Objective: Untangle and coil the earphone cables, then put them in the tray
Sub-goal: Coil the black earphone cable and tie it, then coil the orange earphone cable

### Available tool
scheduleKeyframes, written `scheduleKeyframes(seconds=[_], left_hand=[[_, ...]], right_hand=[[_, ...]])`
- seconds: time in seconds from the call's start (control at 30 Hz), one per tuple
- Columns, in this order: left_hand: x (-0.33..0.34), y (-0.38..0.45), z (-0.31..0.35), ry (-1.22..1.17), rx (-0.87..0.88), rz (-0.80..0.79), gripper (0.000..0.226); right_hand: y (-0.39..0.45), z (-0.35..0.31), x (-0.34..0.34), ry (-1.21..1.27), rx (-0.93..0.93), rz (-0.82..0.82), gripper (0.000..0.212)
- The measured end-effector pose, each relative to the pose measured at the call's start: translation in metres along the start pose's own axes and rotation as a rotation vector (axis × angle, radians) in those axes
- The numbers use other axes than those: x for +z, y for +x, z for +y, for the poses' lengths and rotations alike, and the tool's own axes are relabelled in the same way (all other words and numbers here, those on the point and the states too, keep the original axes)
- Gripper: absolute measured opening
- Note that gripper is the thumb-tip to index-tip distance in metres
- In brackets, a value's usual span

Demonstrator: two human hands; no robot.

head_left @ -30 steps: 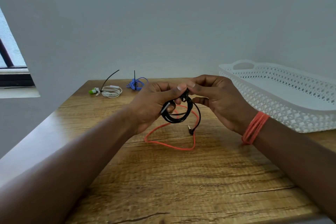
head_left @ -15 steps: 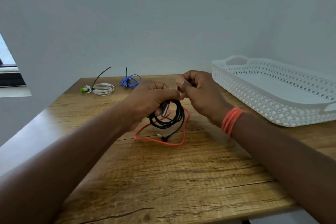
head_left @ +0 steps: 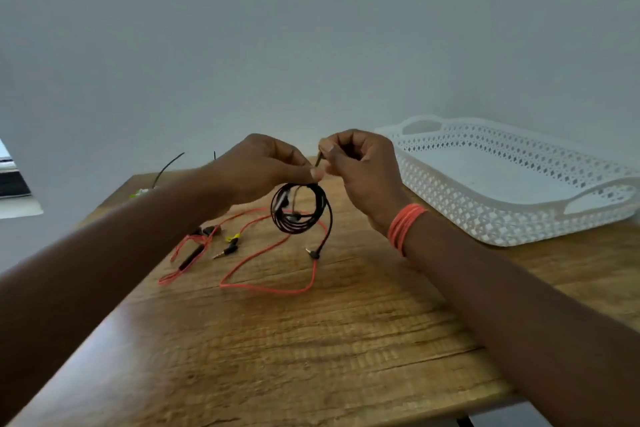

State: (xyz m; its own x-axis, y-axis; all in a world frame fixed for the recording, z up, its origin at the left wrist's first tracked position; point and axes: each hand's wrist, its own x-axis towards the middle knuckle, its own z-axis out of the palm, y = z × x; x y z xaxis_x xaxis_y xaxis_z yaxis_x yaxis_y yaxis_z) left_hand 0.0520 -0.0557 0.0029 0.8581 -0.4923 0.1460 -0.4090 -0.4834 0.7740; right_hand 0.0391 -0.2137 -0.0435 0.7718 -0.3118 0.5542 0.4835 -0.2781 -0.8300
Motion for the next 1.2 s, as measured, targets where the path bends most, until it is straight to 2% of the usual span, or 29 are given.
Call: scheduleKeyframes(seconds=[0.13,0.3,0.4,0.53,0.67,0.73,0.83,0.93,1.03,1.1,1.2], left_hand=[[-0.013,0.026,-0.002,0.152,0.051,0.089,0.015],[-0.025,0.077,-0.016,0.102,0.094,0.249,0.011],[-0.022,0.105,-0.027,0.006,0.067,0.317,0.005],[-0.009,0.13,-0.042,-0.225,-0.056,0.41,0.007],[-0.006,0.139,-0.048,-0.389,-0.078,0.507,0.006],[-0.006,0.138,-0.046,-0.488,-0.078,0.498,0.006],[-0.009,0.135,-0.041,-0.543,-0.115,0.385,0.017],[-0.013,0.129,-0.036,-0.474,-0.199,0.246,0.026],[-0.017,0.123,-0.032,-0.363,-0.277,0.145,0.021],[-0.022,0.122,-0.029,-0.381,-0.305,0.119,0.023],[-0.028,0.126,-0.028,-0.498,-0.302,0.118,0.032]], right_hand=[[0.006,0.016,-0.001,-0.04,0.085,0.007,0.014],[0.011,0.039,-0.002,-0.32,0.083,-0.1,0.004],[0.011,0.05,-0.003,-0.333,0.119,-0.149,0.004],[0.012,0.057,-0.003,-0.368,0.157,-0.184,0.004],[0.014,0.062,-0.001,-0.395,0.178,-0.221,0.007],[0.015,0.063,0.0,-0.383,0.176,-0.235,0.009],[0.014,0.061,-0.001,-0.367,0.189,-0.27,0.011],[0.013,0.057,-0.001,-0.405,0.188,-0.305,0.013],[0.013,0.053,-0.001,-0.39,0.164,-0.274,0.019],[0.012,0.049,-0.001,-0.383,0.159,-0.263,0.022],[0.01,0.046,-0.001,-0.365,0.165,-0.338,0.018]])
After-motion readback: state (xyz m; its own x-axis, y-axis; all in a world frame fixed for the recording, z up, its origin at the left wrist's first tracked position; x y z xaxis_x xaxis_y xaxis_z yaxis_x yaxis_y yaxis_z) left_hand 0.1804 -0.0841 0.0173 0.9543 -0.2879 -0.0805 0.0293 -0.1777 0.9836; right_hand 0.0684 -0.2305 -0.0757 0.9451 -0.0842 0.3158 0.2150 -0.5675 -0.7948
